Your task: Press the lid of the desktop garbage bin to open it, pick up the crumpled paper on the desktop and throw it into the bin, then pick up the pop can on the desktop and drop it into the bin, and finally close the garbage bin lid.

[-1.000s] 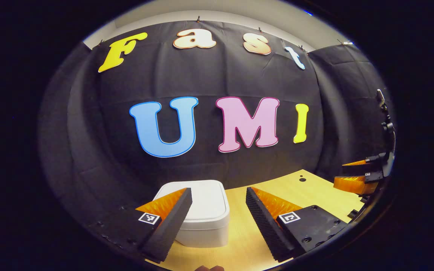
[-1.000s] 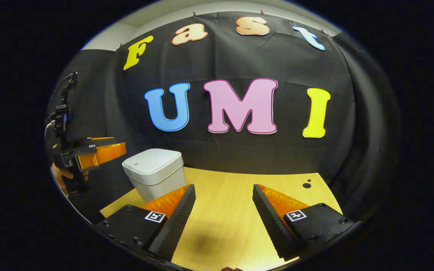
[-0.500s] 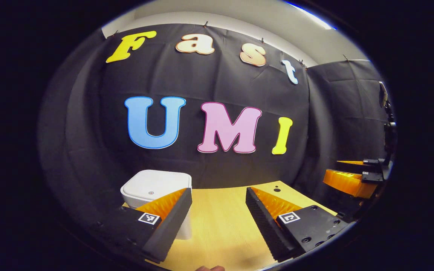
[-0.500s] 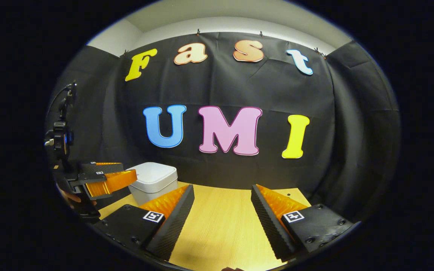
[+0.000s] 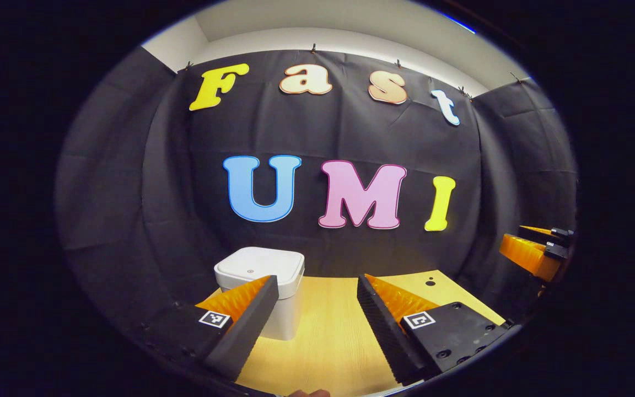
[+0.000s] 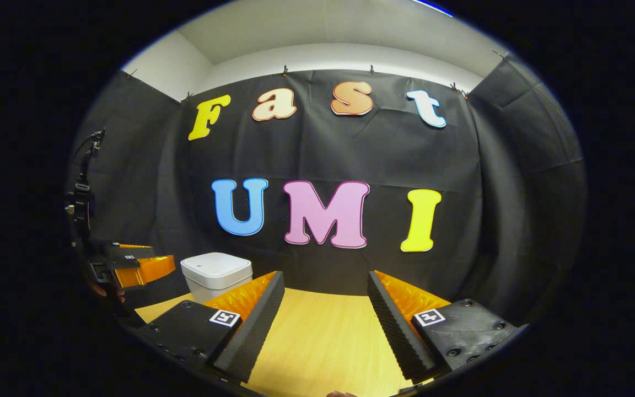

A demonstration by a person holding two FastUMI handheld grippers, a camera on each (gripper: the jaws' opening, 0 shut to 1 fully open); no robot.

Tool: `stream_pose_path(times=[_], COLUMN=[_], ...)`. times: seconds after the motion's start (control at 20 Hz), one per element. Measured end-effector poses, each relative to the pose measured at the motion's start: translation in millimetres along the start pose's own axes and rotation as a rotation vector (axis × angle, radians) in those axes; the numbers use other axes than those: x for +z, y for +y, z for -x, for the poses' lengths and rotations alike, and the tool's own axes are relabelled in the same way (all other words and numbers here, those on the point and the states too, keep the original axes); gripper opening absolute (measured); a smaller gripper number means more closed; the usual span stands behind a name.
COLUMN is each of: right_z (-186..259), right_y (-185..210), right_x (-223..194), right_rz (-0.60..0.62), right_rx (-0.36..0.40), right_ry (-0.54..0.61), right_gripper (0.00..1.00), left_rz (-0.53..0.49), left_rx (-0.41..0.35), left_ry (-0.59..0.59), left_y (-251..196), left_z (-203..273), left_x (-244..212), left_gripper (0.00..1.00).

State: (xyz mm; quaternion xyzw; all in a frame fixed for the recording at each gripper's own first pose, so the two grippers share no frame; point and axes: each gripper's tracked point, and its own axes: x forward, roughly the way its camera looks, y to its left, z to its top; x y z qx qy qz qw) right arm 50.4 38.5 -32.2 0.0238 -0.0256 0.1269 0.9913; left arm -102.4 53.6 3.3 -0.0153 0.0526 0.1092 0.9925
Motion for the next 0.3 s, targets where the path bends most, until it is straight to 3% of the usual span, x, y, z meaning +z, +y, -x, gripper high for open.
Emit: stream_pose_path(times=[0.1,0.3], right_z=[6,13], right_y=[2,-1], right_x=[1,10], right_rz=[-0.014,-0.041], right_rx=[0.009,-0.043], right_ry=[0.004,-0.003], right_gripper=[0.98,0.98], left_rz=[-0.014,-0.035], left_rx=[-0.004,-0.044], left_ry=[-0.008,-0.061], left_y=[-8,-16], left_z=[7,13], left_x=[3,26], left_gripper=[0.98,0.98])
